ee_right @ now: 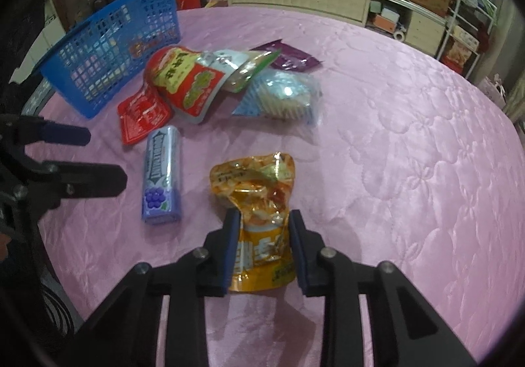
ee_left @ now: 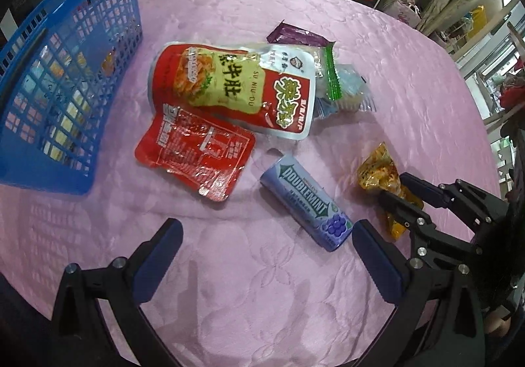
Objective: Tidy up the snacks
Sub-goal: 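Grasp the yellow-orange snack bag with the right tool while the left tool grasps the Doublemint box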
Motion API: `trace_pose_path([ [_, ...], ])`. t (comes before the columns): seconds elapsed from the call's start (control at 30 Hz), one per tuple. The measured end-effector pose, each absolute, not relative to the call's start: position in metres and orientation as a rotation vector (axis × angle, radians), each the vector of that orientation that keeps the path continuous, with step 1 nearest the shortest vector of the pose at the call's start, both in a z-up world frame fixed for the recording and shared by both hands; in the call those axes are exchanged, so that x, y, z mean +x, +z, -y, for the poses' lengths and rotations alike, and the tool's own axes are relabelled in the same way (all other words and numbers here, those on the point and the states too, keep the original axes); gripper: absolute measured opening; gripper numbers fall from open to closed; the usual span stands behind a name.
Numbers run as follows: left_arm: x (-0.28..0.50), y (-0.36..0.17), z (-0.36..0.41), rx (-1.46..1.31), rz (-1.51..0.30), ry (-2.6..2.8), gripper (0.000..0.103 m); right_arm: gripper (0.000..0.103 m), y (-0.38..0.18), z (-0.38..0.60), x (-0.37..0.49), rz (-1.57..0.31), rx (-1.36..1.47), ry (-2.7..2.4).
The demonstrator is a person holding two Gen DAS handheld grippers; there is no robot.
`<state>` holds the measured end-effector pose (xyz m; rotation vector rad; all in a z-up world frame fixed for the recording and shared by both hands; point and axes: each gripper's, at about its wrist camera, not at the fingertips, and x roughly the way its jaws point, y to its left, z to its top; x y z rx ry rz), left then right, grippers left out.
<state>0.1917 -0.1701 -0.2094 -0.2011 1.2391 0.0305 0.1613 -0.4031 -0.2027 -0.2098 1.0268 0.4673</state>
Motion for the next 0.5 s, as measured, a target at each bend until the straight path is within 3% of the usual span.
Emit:
trace_pose_path([
  [0.17,0.208,-0.217,0.178,-0.184,-1.259,0.065,0.102,0.035,-0.197,0.418,0.168,-1.016,-0.147,0.42],
  [0.5,0.236,-0.242,0.201,-0.133,-1.311,0.098,0.084,0.035,-0.197,0.424,0.176,-1.029,-0.12,0.394],
])
